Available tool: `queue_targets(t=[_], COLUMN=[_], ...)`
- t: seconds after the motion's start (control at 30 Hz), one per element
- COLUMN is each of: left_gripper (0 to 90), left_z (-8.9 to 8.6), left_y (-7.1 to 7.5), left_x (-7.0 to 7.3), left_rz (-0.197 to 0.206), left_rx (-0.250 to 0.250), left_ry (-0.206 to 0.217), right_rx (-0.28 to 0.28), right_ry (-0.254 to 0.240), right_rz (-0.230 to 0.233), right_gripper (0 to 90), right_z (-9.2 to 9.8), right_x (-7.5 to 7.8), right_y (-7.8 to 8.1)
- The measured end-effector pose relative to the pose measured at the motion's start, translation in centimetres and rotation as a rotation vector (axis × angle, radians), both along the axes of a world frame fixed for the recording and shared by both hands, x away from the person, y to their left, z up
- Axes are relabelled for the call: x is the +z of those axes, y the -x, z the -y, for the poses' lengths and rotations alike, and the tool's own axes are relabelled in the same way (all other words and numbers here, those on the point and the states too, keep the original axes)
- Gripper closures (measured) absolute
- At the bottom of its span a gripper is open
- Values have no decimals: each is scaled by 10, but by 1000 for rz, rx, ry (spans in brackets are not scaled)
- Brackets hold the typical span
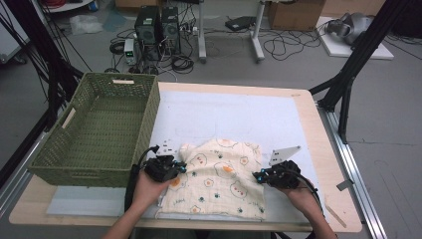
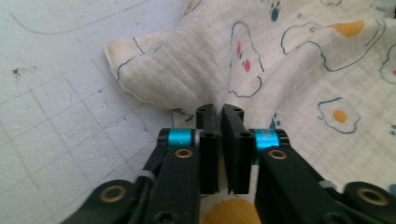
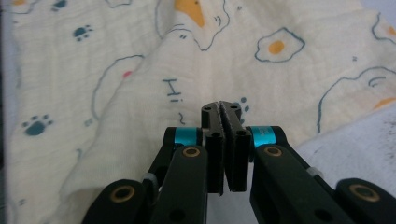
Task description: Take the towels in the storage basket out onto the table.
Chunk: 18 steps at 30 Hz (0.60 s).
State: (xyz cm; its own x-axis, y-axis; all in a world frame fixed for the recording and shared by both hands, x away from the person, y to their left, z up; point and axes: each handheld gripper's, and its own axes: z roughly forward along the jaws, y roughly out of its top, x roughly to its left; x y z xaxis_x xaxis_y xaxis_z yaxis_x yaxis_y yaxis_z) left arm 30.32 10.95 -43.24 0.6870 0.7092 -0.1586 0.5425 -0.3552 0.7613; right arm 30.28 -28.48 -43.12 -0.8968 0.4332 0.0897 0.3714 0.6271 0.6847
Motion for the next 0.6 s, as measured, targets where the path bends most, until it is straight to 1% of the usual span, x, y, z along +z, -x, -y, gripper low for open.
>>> queue_targets(t=[0.03, 0.1, 0.13, 0.17, 0.23, 0.3, 0.33, 0.4, 0.43, 0.47, 0.53, 0.57, 0.6], left_gripper=[737, 721, 721, 721, 734, 750, 758, 774, 775, 775, 775, 774, 775], left_z=[0, 1, 2, 3, 5, 6, 7, 9, 10, 12, 16, 18, 19], left_y=[0, -2, -5, -7, -13, -21, -25, -33, -37, -42, -49, -53, -56], left_x=[3, 8, 11, 15, 23, 30, 33, 36, 36, 34, 28, 24, 20], left_rz=[12, 24, 31, 48, 92, 127, 140, 158, 164, 157, 150, 130, 117], left_rx=[3, 10, 5, 14, 37, 71, 90, 119, 133, 148, 172, 180, 190], left_ry=[23, 57, 51, 54, 61, 58, 68, 62, 64, 65, 47, 39, 20], right_rx=[-6, -25, -37, -51, -78, -106, -119, -145, -158, -168, -186, -191, -196], right_ry=[-10, -30, -40, -47, -57, -48, -53, -50, -49, -45, -42, -39, -31], right_rz=[4, 14, 18, 27, 30, 40, 38, 38, 32, 31, 27, 18, 12], right_gripper=[818, 780, 763, 738, 723, 705, 695, 674, 661, 652, 639, 630, 624], right_z=[1, 4, 6, 7, 9, 11, 11, 11, 11, 10, 9, 8, 7], right_x=[2, 7, 9, 12, 16, 18, 18, 17, 16, 14, 10, 7, 4], right_y=[0, -3, -5, -9, -19, -29, -34, -44, -48, -53, -60, -63, -65])
